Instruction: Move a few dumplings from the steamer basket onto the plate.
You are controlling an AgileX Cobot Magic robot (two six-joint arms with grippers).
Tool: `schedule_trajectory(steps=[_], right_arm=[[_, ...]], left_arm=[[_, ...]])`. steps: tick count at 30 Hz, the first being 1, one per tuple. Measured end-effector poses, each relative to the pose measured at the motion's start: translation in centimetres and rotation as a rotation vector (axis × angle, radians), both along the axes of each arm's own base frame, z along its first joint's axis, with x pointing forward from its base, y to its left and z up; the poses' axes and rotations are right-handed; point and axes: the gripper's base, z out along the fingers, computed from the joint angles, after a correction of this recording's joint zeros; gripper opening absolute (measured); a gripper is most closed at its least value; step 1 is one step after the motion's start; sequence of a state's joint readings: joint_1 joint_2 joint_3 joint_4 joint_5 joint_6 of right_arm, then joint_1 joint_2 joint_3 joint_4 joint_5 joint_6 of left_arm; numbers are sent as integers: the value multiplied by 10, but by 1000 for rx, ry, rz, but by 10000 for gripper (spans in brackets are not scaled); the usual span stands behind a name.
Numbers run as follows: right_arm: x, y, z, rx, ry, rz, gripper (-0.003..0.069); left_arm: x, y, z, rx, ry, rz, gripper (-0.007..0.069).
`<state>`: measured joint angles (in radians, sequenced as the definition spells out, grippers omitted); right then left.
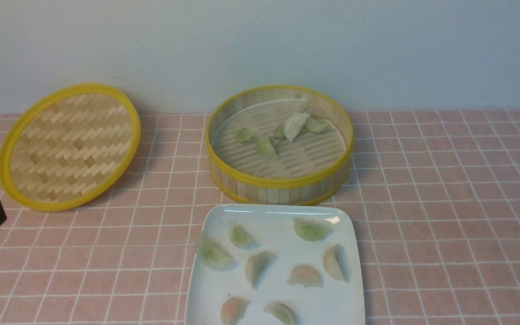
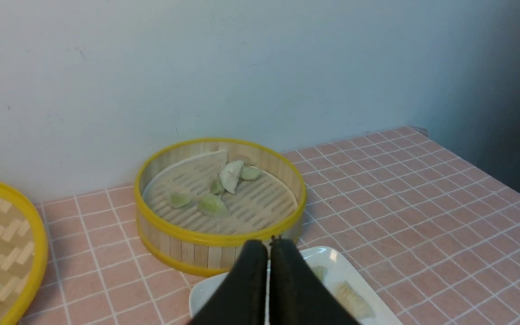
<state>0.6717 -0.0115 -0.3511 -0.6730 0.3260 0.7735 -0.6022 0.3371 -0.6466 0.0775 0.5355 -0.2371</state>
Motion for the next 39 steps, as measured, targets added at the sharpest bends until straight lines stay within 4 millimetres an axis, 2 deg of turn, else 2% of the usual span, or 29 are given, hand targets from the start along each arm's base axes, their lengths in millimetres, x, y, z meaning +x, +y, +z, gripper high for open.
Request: schedule_trajectory(steps=[10,14,17,23,28,30,39], right_arm=[[0,0,0,1,-1,2,-13],[0,0,0,2,-2,2,-13],[0,0,0,2,-2,2,-13],[0,0,0,2,-2,2,-13],[0,0,0,3,-1,2,-13],[0,0,0,4,-1,3,-13],[0,0,0,3,-4,3,-13]], left_arm=[[-2,2,0,0,-32,4,-6],[4,1,-14,57,-53,25,-6],[7,2,-33,87,-67,73,-6],[9,19,-111,157,-52,330,-6],[5,28,-169,197,12,478,-6],[4,29,-179,201,38,508,-6],[2,29,-187,193,120,499,-6]])
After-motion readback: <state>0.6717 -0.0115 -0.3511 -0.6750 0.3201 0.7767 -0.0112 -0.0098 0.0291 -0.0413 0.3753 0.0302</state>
